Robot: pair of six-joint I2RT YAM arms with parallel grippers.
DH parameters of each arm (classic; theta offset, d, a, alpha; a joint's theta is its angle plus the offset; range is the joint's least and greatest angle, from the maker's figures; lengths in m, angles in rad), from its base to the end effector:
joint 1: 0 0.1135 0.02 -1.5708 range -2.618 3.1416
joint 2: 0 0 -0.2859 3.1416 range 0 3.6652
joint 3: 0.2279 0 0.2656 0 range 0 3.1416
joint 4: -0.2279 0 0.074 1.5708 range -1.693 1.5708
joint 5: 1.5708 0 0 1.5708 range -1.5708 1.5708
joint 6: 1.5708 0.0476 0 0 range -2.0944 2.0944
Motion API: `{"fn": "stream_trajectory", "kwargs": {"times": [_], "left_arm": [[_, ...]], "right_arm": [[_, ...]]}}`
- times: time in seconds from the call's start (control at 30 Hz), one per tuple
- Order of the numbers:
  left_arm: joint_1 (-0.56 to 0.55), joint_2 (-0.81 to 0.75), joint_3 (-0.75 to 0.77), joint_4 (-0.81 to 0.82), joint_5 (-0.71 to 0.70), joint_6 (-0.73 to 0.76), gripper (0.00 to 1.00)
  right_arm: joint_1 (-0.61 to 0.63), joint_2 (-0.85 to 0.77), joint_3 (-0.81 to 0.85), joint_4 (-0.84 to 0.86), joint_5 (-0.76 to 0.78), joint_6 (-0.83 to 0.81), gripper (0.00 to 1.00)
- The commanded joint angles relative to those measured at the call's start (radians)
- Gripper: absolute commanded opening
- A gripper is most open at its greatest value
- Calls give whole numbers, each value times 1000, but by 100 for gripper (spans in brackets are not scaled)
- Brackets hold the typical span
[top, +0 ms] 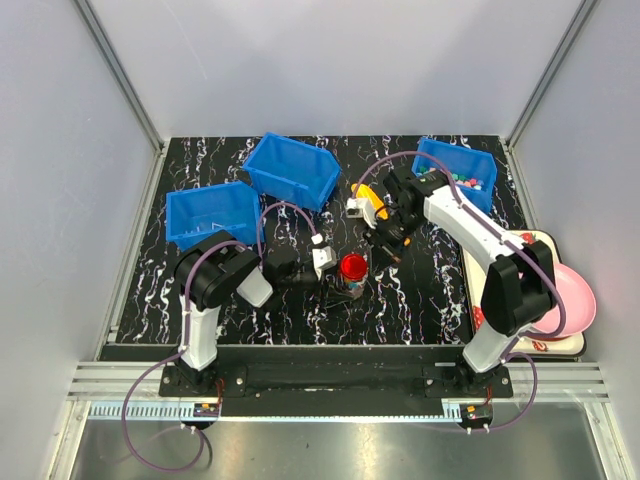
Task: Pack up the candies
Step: Screw the bottle lid onto the packing bottle.
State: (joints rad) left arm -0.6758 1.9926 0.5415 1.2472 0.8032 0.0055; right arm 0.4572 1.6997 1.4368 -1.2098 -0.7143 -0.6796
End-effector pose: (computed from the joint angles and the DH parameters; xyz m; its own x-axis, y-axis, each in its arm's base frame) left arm 0.2379 -0.2346 0.1029 -0.1526 0.1272 -0.9801 0.9850 0.1003 -0.1403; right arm 0.2850 0.1750 0.2783 -0.4488 -0.7500 -0.4859 -0.8654 0.2292 0.4455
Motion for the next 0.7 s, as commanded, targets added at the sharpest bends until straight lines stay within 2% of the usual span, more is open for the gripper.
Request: {"fn": "stream_trajectory", "kwargs": {"times": [0.0, 0.2, 0.37, 0.5, 0.67], "left_arm": [[4, -32, 21, 195, -12, 1, 0], [4, -31, 20, 195, -12, 4, 0], [4, -32, 20, 193, -13, 5, 0], [4, -34, 20, 192, -15, 5, 0], [5, -35, 21, 190, -15, 4, 0]], "right_arm": [[5, -48, 74, 7, 12, 35, 9], [11, 72, 223, 35, -56, 51, 16], [49, 205, 332, 16, -91, 37, 17], [83, 273, 367, 0, -102, 25, 17], [87, 282, 352, -4, -96, 11, 17]]}}
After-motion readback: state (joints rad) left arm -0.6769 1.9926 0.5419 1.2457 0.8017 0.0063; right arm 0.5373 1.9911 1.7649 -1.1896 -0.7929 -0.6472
